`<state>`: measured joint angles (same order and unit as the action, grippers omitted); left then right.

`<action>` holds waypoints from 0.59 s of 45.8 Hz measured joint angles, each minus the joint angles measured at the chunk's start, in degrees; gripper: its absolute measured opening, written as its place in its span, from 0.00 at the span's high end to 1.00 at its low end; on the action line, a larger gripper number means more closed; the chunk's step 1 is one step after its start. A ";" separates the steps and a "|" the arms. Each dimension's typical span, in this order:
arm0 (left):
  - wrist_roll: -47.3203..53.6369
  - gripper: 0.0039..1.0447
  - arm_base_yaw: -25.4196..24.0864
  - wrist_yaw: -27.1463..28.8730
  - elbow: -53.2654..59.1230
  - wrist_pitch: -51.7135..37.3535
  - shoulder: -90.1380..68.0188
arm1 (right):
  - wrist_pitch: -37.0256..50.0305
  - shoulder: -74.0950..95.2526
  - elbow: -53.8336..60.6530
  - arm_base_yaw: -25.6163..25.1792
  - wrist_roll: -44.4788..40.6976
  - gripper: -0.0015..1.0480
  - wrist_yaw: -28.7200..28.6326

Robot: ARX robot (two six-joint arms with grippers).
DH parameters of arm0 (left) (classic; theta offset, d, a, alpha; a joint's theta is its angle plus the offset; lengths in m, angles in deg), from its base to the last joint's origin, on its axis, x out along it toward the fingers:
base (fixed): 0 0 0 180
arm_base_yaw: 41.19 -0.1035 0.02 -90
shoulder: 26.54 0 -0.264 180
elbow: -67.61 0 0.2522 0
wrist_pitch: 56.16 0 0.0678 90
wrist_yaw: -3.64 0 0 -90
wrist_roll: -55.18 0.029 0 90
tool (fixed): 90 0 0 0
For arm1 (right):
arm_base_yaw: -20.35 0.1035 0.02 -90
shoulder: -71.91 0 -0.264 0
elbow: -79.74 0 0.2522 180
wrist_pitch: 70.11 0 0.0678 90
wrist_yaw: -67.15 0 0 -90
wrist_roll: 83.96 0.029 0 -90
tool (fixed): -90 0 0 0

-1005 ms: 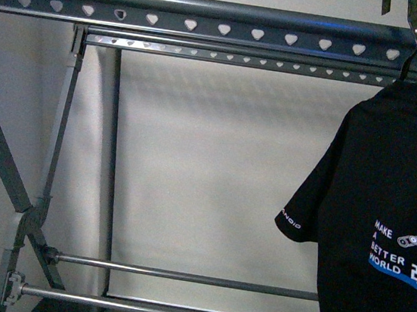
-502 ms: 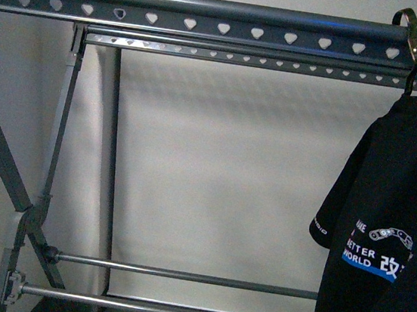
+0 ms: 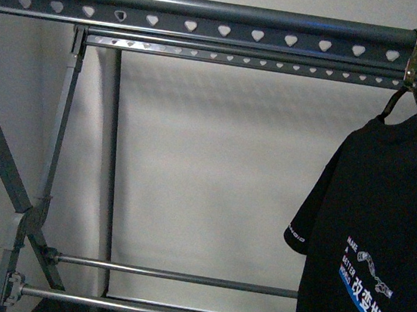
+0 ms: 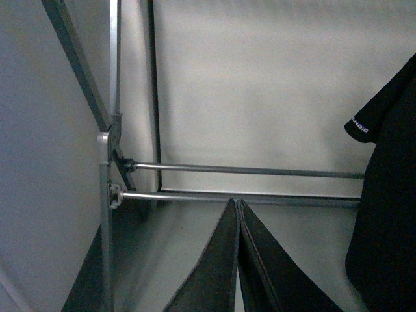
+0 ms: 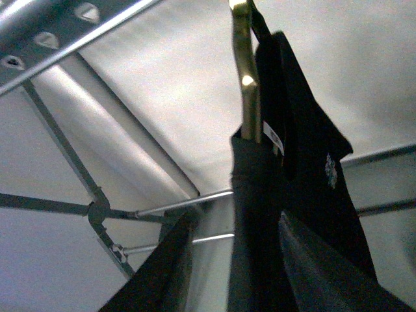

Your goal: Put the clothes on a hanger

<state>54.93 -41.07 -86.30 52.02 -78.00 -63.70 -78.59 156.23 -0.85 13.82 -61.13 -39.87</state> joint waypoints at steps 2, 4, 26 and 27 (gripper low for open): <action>0.04 0.97 0.00 -0.07 0.74 0.35 0.98 | 3.65 -5.03 5.01 -0.17 -0.94 0.50 0.02; 0.11 0.97 -0.02 -0.04 0.77 1.38 2.08 | 6.49 -8.70 8.68 -0.42 -1.49 0.44 -0.31; 0.13 0.97 0.00 0.00 0.79 16.63 18.53 | -8.94 -72.08 47.65 6.12 -21.57 0.40 16.22; 0.13 0.97 0.00 0.00 0.79 17.27 19.26 | -9.22 -72.81 50.10 6.16 -21.75 0.45 16.59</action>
<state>55.06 -41.07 -86.30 52.81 -60.73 -44.45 -87.82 83.42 49.24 19.99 -82.88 -23.28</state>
